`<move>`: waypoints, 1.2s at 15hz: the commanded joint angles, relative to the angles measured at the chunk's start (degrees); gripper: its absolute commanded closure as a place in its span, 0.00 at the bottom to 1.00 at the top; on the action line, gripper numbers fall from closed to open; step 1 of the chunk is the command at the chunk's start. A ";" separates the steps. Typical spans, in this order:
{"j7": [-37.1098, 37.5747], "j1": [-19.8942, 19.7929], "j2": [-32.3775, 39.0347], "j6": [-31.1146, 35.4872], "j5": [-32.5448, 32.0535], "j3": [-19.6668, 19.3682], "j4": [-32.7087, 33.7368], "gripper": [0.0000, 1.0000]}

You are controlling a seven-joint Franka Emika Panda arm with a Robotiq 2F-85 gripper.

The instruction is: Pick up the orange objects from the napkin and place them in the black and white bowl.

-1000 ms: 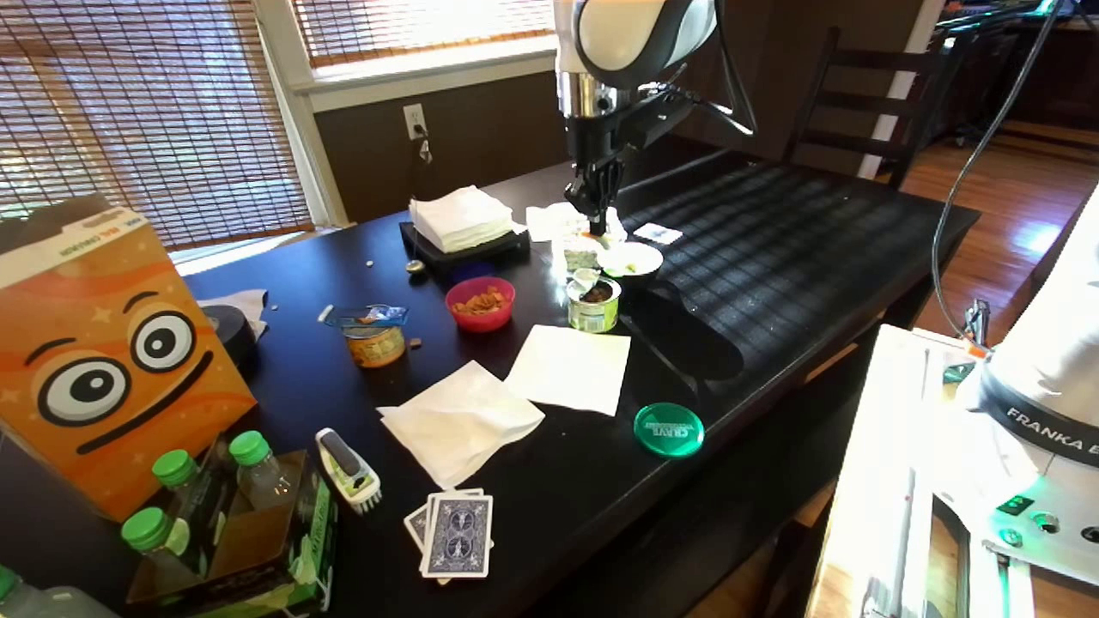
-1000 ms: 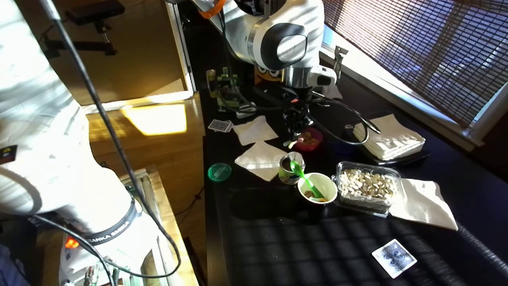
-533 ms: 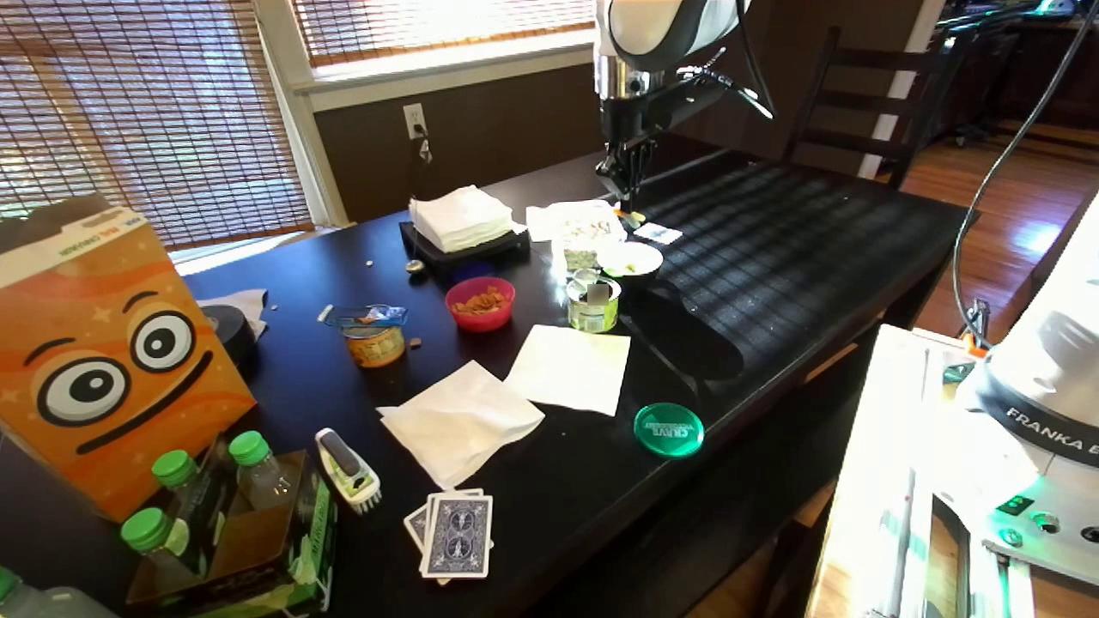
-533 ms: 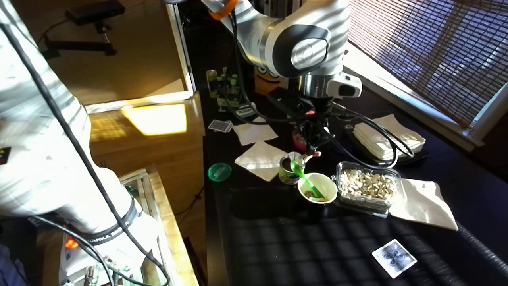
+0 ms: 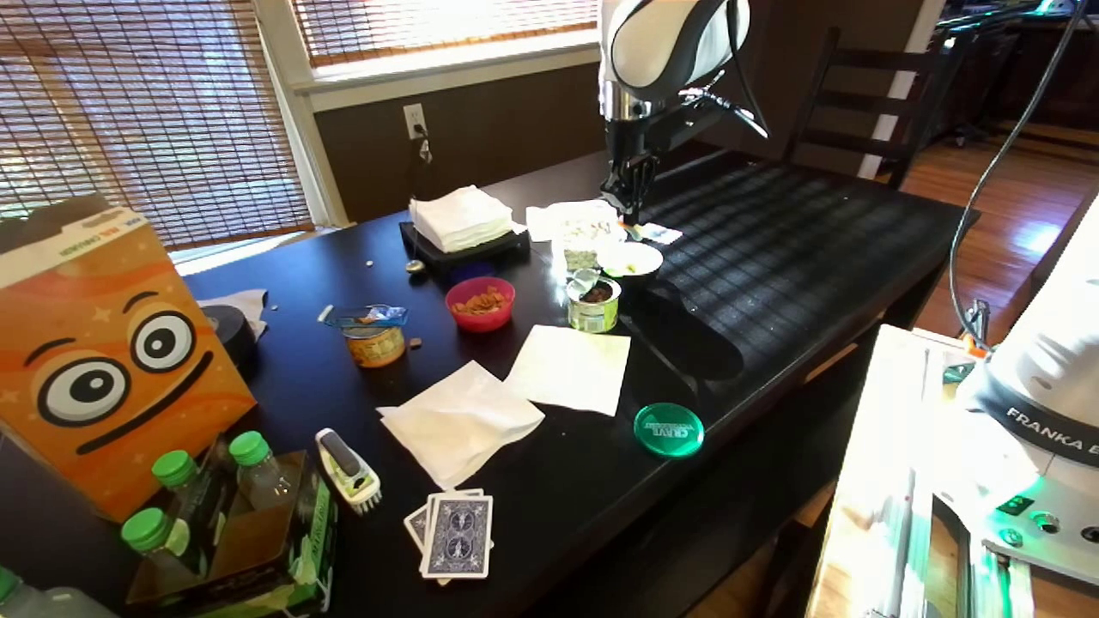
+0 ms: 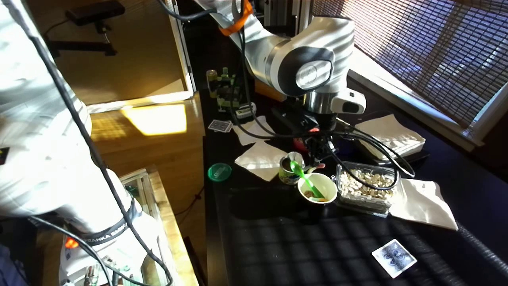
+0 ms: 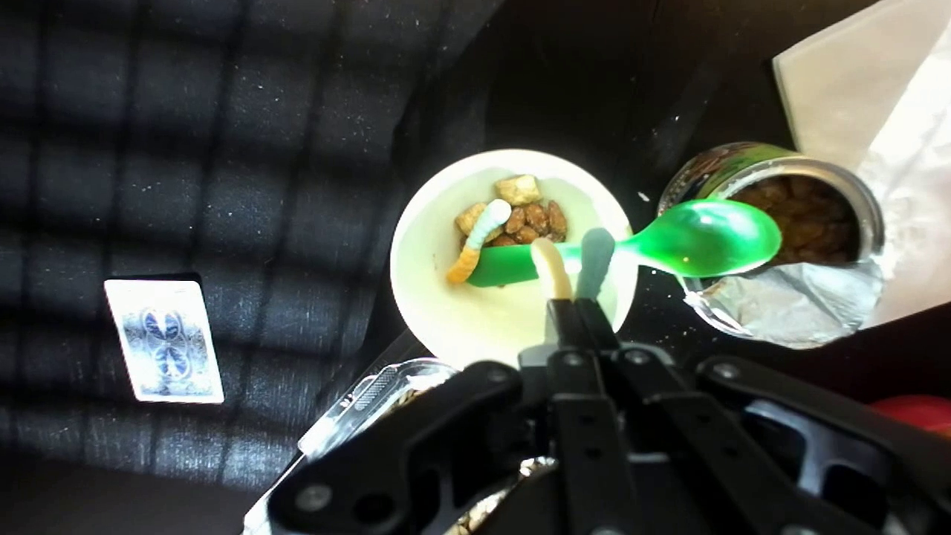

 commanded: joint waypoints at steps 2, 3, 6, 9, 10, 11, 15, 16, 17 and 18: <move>1.16 -0.10 4.33 4.31 -1.17 -0.40 1.00 0.98; 1.16 -0.11 5.05 5.21 -0.95 -0.50 0.96 0.98; 1.67 0.03 6.87 7.82 -1.05 -1.07 0.96 0.98; 2.15 0.29 8.06 10.07 -1.36 -1.77 1.03 0.96; 2.69 0.51 8.16 10.17 -1.48 -2.03 1.07 0.72; 2.93 0.66 8.12 10.41 -1.59 -2.24 0.96 0.71; 4.87 1.69 7.12 10.56 -3.16 -3.16 0.22 0.49; 5.66 2.04 6.68 10.48 -3.91 -3.40 -0.06 0.42; 6.33 2.30 6.30 10.42 -4.57 -3.51 -0.29 0.34; 7.30 2.64 5.71 10.17 -5.21 -3.63 -0.58 0.28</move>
